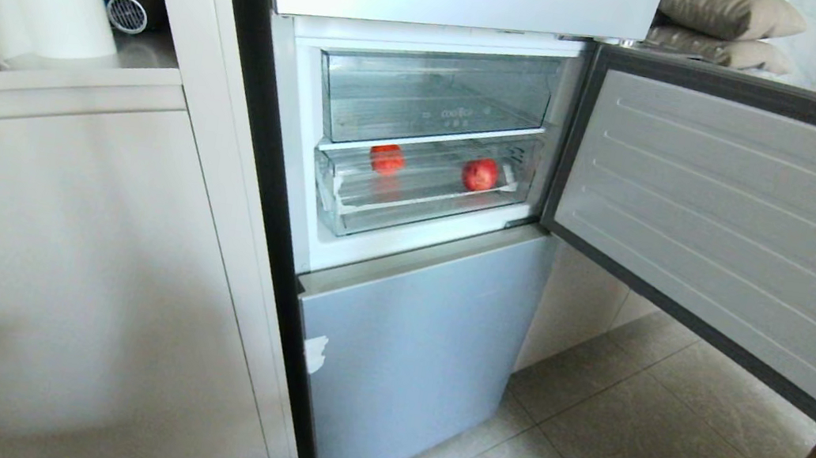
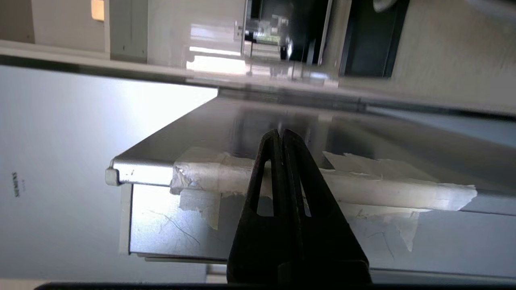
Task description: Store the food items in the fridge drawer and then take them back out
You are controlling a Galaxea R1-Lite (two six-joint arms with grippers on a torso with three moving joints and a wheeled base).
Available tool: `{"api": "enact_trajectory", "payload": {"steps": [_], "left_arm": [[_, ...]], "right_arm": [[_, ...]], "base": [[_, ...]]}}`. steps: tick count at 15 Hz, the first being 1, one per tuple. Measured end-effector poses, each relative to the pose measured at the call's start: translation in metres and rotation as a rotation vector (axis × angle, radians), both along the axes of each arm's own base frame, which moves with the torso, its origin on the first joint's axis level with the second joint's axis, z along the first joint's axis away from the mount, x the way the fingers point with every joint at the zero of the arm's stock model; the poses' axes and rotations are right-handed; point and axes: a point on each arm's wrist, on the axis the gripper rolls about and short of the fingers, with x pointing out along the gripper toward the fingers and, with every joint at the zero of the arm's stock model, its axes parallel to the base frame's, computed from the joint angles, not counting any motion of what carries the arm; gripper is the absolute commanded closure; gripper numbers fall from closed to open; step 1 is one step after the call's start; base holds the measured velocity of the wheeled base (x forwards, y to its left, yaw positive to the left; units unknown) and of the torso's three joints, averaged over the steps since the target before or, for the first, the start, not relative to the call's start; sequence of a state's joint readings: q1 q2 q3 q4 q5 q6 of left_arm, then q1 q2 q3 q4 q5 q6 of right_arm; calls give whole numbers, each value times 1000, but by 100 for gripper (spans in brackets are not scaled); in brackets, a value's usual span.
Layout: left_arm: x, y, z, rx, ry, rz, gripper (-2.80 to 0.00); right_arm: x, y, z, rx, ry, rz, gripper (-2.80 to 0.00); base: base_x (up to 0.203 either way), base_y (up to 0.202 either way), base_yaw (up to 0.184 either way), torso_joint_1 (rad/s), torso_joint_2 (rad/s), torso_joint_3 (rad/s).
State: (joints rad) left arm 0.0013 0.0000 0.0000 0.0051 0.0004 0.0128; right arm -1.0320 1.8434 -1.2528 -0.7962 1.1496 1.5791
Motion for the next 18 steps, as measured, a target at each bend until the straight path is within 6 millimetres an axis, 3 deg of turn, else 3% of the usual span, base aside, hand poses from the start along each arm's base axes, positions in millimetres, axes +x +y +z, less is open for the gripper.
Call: {"api": "enact_trajectory", "payload": {"steps": [3, 5, 9, 11, 14, 18], "left_arm": [[0, 0, 0, 0, 0, 1, 0], [0, 0, 0, 0, 0, 0, 0], [0, 0, 0, 0, 0, 0, 0], [0, 0, 0, 0, 0, 0, 0], [0, 0, 0, 0, 0, 1, 0], [0, 0, 0, 0, 0, 0, 0]], "right_arm": [[-19, 30, 5, 13, 9, 18, 0], [-37, 55, 19, -18, -9, 15, 0], [-79, 109, 87, -77, -102, 19, 0], [-92, 122, 107, -148, -161, -41, 0], [-95, 115, 111, -348, -249, -215, 0], [-79, 76, 73, -488, -170, -602, 0]], "base": [[0, 0, 0, 0, 0, 0], [0, 0, 0, 0, 0, 0], [0, 0, 0, 0, 0, 0], [0, 0, 0, 0, 0, 0], [0, 0, 0, 0, 0, 0], [0, 0, 0, 0, 0, 0]]}}
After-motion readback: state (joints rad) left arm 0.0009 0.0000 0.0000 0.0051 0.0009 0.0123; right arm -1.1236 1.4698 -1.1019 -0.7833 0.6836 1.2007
